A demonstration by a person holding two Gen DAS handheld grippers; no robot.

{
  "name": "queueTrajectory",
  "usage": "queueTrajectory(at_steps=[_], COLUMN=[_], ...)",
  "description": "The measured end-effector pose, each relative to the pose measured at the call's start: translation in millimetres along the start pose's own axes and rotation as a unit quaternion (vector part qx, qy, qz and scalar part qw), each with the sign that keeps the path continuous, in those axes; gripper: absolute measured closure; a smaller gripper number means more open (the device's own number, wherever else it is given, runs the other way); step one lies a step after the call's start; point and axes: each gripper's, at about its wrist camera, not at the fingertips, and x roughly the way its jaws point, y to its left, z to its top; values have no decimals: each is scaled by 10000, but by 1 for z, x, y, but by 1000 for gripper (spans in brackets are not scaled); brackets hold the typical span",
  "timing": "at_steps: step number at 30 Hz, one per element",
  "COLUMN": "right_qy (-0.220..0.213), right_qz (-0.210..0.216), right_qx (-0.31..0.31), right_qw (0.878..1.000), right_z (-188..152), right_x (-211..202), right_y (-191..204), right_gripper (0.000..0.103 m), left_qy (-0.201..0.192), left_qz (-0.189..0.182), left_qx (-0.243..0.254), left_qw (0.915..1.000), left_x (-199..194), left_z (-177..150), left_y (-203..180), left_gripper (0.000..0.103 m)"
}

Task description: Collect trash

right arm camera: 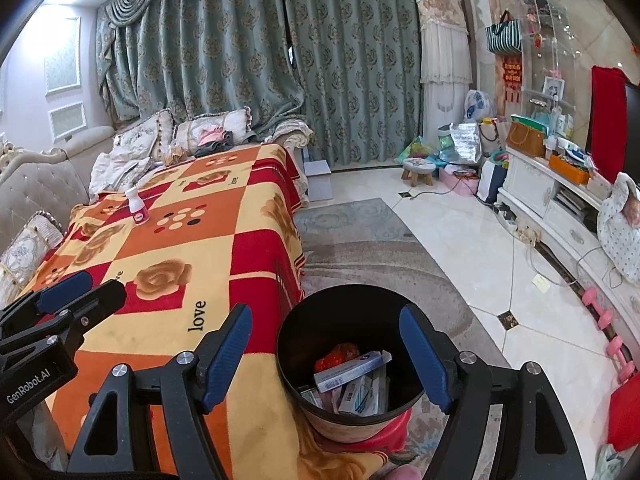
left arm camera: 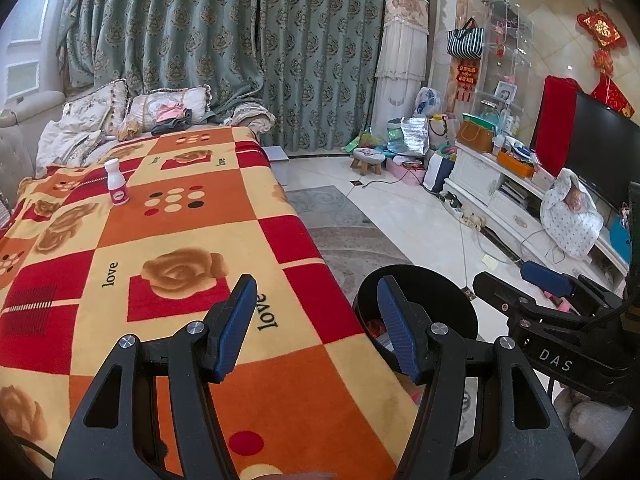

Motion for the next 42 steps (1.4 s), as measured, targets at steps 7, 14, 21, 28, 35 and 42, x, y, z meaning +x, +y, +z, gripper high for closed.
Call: queueTrajectory(at_steps=[7, 14, 21, 28, 35, 42], right_qy=[15, 41, 44, 67, 87, 124], right_qz=[-1, -6, -10, -25, -27, -32], right_qx=[-1, 8, 11, 18, 31, 36], right_qw=[10000, 10000, 10000, 10000, 10000, 9999], right_z=[-1, -2, -3, -3, -3, -4], right_x=[1, 2, 2, 2, 2, 5], right_y=[-1, -3, -3, -2, -3, -3], right_gripper=[29, 28, 28, 28, 27, 27], left_qy=[9, 27, 31, 67, 96, 126], left_qz=[15, 20, 20, 21, 20, 25], left_qx=[-7, -9, -12, -8, -10, -23], left_qw=[10000, 10000, 10000, 10000, 10000, 9999], left_x=[0, 0, 0, 2, 3, 5], left_z=[-1, -3, -3, -5, -6, -8], left_y=[1, 2, 2, 2, 2, 2], left_gripper=[41, 41, 41, 41, 41, 41])
